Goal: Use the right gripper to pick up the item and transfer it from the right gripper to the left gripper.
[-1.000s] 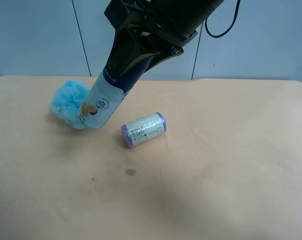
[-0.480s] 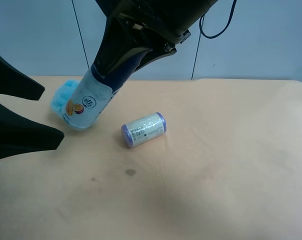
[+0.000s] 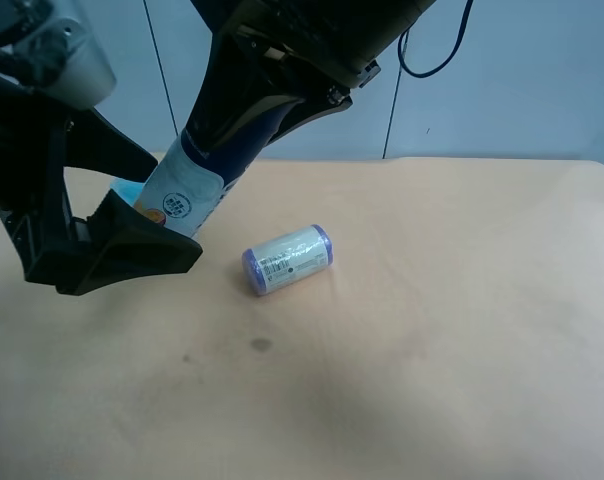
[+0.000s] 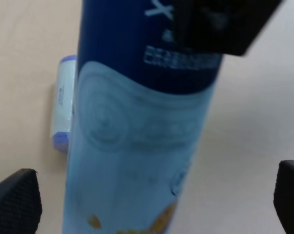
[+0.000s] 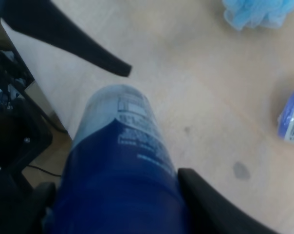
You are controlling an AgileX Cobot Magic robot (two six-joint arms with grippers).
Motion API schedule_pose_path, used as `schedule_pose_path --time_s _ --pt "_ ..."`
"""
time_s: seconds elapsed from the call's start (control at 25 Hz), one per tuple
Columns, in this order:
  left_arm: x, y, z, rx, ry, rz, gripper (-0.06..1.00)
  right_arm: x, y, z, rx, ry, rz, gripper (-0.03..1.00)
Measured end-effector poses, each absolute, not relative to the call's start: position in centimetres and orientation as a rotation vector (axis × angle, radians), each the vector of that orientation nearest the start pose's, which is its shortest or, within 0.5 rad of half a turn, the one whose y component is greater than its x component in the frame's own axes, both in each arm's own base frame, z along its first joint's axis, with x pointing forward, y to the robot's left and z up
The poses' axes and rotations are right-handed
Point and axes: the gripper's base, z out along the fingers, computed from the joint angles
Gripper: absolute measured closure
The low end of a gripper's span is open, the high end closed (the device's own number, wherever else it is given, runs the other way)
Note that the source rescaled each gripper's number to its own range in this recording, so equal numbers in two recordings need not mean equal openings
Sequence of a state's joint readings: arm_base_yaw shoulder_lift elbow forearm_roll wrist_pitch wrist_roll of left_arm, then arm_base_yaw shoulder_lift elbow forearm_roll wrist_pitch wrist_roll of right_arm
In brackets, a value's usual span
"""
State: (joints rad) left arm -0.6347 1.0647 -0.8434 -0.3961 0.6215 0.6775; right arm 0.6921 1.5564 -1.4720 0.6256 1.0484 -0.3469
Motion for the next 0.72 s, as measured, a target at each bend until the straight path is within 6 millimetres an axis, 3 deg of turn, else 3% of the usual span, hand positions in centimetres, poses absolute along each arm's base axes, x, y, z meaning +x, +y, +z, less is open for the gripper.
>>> schedule_pose_path --time_s 0.56,0.64,0.72 --pt "17.6 -15.5 30.3 1.225 1.986 -0.402 0.04 22.4 24.9 36.7 -1.065 2.34 0.998 0.97" --pt "17.7 -15.6 30.3 1.214 1.982 -0.402 0.09 22.4 24.9 36.7 -1.064 2.339 1.001 0.97" --pt "17.8 -15.7 30.3 1.214 1.976 -0.4 0.2 22.4 24.9 36.7 -1.064 2.339 1.002 0.97"
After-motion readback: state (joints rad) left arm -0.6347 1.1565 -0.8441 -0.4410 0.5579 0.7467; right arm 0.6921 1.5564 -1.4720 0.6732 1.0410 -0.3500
